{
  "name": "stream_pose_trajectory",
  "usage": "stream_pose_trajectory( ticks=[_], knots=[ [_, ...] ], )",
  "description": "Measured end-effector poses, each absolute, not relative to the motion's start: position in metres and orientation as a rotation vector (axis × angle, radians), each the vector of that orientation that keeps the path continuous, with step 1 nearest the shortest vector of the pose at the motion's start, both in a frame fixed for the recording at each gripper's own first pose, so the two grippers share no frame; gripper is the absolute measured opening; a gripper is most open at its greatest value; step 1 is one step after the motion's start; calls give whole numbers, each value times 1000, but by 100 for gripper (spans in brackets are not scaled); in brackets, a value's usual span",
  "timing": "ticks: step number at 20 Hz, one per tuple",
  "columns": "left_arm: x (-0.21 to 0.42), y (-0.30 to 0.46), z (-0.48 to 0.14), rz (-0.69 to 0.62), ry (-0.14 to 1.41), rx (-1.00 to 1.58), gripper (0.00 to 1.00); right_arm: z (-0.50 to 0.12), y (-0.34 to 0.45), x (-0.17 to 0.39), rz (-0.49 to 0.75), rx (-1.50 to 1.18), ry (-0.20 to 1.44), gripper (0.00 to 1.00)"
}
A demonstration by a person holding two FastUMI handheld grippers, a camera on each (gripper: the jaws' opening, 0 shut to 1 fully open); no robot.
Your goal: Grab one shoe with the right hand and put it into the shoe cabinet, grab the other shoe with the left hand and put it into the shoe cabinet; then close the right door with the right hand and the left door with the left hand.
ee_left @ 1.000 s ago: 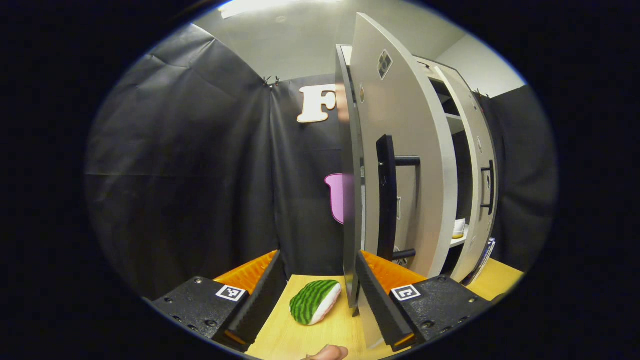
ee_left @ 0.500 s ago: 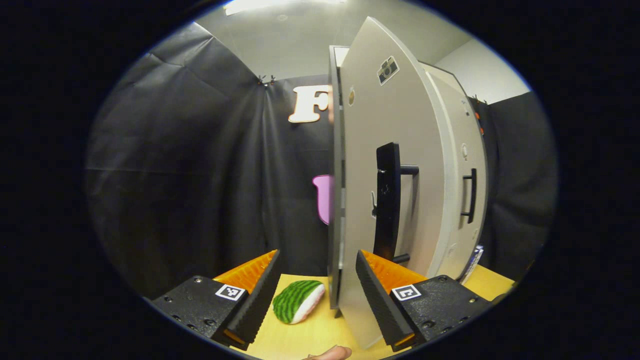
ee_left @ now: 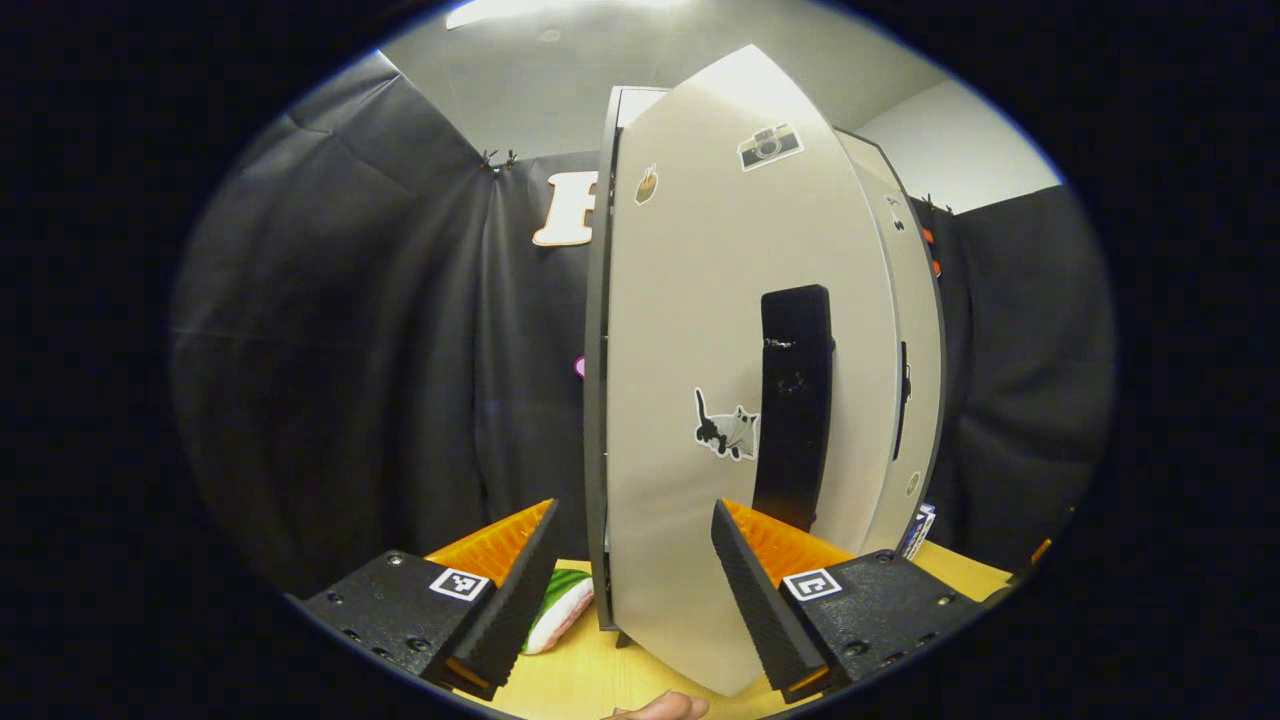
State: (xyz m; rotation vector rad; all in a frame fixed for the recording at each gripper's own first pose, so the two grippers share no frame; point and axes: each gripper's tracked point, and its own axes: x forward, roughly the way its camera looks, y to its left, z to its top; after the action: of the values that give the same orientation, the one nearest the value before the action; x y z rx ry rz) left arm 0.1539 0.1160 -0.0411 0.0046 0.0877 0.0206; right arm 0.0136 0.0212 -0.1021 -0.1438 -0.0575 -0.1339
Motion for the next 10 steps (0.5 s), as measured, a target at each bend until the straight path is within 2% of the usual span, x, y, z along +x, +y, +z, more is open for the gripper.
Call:
stream_pose_trajectory(
  ticks=[3,4,5,7,10],
  knots=[
    [163,98,-51,-31,116,-37,92,-108,19,16,-143,-136,-40,97],
    [161,97,-56,-40,127,-42,88,-109,19,16,-145,-135,-37,97],
    [158,100,-66,-29,141,-38,92,-109,18,15,-145,-132,-37,97],
    [152,107,-81,-9,143,-11,88,-107,19,13,-138,-121,-43,97],
    [136,114,-91,12,155,-5,92,-106,14,11,-144,-108,-47,97]
  ],
)
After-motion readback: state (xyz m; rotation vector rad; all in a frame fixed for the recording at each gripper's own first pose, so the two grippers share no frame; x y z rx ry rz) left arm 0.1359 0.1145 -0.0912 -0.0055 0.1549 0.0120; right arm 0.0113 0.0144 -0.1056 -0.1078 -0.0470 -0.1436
